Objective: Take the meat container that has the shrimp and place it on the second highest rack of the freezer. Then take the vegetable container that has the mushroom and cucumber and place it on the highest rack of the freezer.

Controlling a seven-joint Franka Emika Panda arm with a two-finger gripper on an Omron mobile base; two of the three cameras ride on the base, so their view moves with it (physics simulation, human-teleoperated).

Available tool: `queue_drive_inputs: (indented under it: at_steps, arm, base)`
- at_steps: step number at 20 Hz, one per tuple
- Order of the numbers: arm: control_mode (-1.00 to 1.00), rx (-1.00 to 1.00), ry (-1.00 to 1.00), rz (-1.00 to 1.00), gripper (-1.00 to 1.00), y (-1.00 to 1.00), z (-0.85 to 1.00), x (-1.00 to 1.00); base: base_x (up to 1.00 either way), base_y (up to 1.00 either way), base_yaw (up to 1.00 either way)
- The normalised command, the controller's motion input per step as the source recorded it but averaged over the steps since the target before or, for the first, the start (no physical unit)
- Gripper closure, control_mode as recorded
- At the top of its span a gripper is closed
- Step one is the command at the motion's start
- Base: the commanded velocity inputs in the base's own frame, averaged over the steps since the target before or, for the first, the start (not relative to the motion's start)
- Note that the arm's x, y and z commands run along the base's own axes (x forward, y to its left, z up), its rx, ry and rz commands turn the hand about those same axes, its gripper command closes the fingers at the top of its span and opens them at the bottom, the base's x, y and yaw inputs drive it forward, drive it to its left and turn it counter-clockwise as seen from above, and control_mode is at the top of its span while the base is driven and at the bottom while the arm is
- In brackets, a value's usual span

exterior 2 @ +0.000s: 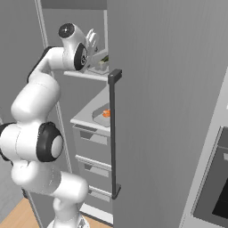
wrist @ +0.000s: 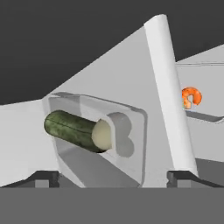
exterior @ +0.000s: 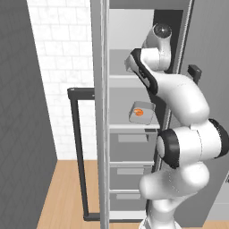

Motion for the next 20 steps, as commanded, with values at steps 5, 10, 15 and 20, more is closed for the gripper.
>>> queue_drive_inputs:
  at_steps: [5, 10, 15, 20]
  arm:
    - [-1.0, 0.0, -0.05, -0.01, -1.0, -0.06, 0.45, -1.0]
    - [-1.0, -0.02, 0.04, 0.01, -1.0, -0.03, 0.26, -1.0]
    - [-1.0, -0.09, 0.13, 0.1, -1.0, 0.02, -0.01, -1.0]
    - [-1.0, -0.09, 0.04, 0.09, -1.0, 0.0, -0.2, -0.94]
  base:
    - [0.0, 0.0, 0.0]
    - [0.0, 0.0, 0.0]
    - [0.0, 0.0, 0.0]
    - [0.0, 0.0, 0.0]
